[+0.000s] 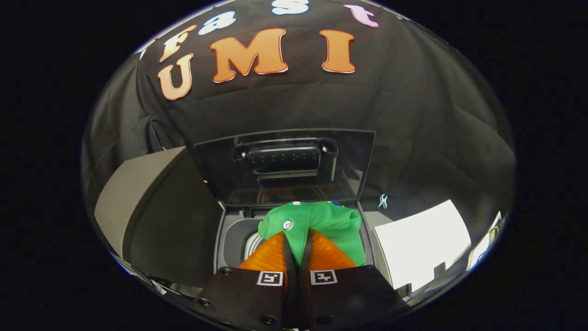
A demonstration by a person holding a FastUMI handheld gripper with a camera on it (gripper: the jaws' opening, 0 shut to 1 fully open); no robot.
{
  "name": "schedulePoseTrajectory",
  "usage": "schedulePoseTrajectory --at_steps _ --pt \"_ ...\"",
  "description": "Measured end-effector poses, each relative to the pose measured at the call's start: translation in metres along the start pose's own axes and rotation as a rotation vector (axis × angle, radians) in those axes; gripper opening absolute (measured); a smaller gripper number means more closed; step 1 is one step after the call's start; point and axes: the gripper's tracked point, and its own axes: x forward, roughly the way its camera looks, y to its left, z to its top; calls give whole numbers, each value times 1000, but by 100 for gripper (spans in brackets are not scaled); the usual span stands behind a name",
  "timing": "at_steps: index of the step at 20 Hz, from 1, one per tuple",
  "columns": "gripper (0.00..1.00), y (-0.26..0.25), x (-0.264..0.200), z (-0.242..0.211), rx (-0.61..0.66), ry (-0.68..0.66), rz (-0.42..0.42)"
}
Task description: Put the clothes into the washing machine and then close the washing machine lid.
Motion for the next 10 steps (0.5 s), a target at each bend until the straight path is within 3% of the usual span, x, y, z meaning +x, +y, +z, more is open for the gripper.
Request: schedulePoseTrajectory --at_steps 10 --pt "8 4 77 -73 -46 147 -23"
